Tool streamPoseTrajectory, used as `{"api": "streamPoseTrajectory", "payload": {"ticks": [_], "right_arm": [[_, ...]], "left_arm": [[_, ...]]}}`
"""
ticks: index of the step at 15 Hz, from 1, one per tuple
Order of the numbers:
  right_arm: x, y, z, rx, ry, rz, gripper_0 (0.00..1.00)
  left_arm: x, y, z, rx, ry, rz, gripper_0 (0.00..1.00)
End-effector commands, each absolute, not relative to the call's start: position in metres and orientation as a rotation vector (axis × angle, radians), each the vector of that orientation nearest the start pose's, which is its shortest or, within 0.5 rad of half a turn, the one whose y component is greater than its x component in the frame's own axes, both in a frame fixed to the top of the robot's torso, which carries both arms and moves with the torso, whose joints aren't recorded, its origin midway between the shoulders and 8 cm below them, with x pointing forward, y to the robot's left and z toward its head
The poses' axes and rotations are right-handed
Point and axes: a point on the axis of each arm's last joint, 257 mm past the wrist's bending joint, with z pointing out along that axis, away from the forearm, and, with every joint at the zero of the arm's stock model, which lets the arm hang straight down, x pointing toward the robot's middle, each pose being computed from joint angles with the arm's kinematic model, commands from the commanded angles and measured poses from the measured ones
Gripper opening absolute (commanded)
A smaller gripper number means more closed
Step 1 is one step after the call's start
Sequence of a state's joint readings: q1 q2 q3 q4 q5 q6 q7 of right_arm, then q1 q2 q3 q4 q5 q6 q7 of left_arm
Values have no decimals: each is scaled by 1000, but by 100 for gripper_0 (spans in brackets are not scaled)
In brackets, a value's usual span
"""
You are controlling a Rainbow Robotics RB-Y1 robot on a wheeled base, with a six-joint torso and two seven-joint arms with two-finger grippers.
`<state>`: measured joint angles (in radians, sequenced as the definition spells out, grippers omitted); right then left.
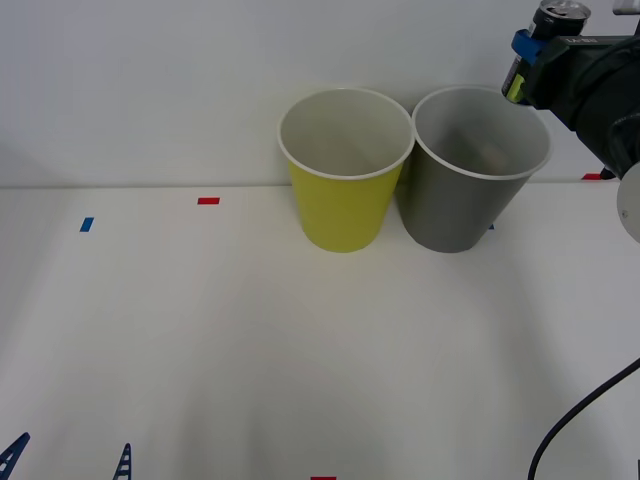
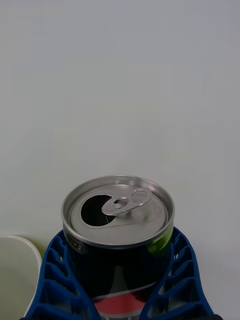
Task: Put cans in the gray bin and PET bottles in the light green bin.
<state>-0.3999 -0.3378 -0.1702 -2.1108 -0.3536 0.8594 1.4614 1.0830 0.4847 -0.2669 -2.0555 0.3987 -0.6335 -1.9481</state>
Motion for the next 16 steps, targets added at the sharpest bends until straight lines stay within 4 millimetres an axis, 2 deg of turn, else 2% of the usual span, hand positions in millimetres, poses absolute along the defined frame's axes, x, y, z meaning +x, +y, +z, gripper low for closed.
{"api": "streamPoseTrajectory", "payload": {"ticks": [1, 5, 8, 9, 10, 11, 12, 14, 16], "right_arm": [[575, -247, 59, -66, 1501, 155, 0], [598, -241, 54, -69, 1498, 182, 0], [600, -241, 53, -69, 1499, 182, 0], [600, -241, 54, -70, 1498, 183, 4], [600, -240, 55, -70, 1496, 184, 44], [600, -240, 54, -71, 1498, 184, 94], [599, -240, 56, -73, 1494, 184, 100], [596, -241, 62, -76, 1480, 178, 100], [579, -244, 75, -93, 1493, 136, 100]], "left_arm": [[210, 286, -249, 188, 1606, 177, 100], [210, 286, -249, 188, 1606, 177, 100], [210, 286, -249, 188, 1606, 177, 100], [210, 286, -249, 188, 1606, 177, 100], [210, 286, -249, 188, 1606, 177, 100], [210, 286, -249, 188, 1606, 177, 100], [210, 286, -249, 188, 1606, 177, 100], [210, 286, -249, 188, 1606, 177, 100], [210, 286, -249, 188, 1606, 177, 100]]}}
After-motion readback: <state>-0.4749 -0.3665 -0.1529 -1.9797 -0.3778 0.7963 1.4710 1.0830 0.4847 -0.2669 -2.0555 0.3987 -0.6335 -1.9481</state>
